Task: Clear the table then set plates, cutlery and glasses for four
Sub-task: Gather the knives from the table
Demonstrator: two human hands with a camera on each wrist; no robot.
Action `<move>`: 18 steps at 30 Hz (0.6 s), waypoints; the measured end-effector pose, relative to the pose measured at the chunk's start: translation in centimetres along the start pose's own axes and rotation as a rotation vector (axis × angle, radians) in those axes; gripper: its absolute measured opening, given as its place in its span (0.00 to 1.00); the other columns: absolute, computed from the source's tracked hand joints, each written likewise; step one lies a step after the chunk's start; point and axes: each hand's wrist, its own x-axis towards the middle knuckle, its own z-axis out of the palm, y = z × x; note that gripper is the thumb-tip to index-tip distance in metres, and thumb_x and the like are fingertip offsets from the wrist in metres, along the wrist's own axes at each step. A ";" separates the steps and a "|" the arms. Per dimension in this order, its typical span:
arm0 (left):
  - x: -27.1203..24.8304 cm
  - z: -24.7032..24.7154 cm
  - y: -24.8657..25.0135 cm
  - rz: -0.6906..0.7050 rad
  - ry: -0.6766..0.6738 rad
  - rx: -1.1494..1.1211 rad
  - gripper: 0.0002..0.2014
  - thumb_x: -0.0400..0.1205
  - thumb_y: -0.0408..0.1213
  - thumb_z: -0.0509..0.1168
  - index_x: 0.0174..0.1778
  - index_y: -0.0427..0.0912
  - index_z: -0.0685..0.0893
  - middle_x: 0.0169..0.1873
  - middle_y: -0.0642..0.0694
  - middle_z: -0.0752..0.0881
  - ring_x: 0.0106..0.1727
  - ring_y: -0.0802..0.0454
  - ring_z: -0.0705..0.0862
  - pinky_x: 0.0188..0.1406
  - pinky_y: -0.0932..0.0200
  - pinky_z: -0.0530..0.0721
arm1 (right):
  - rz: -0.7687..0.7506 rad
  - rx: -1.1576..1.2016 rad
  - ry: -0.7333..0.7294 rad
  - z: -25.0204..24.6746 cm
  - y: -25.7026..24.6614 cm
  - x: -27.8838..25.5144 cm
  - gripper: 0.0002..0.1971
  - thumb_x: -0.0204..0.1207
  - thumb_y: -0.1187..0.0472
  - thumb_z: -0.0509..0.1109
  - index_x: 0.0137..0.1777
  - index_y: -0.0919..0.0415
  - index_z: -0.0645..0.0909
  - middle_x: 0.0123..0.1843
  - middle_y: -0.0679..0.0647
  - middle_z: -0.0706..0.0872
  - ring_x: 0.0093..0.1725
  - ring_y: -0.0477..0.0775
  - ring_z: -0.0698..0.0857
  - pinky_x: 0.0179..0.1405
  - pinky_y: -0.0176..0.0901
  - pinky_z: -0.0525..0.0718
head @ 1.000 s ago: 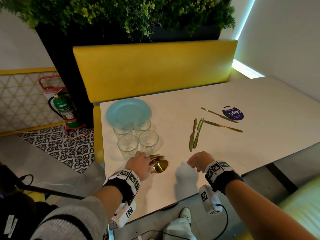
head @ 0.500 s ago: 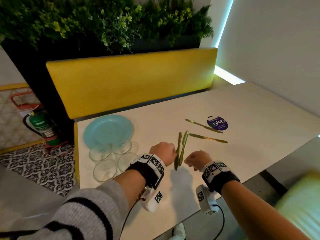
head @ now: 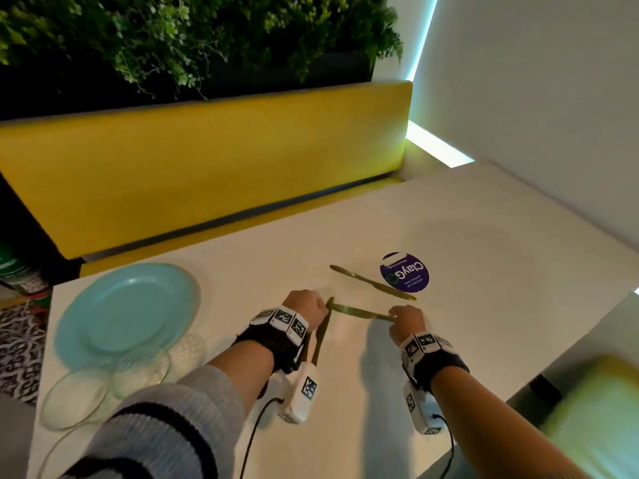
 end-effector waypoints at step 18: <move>6.9 1.2 0.5 -0.146 0.061 -0.241 0.15 0.84 0.38 0.60 0.66 0.42 0.80 0.65 0.44 0.84 0.66 0.47 0.81 0.64 0.60 0.78 | -0.116 -0.226 -0.343 -0.5 2.2 7.4 0.08 0.76 0.54 0.66 0.49 0.55 0.85 0.50 0.54 0.86 0.56 0.57 0.84 0.51 0.43 0.80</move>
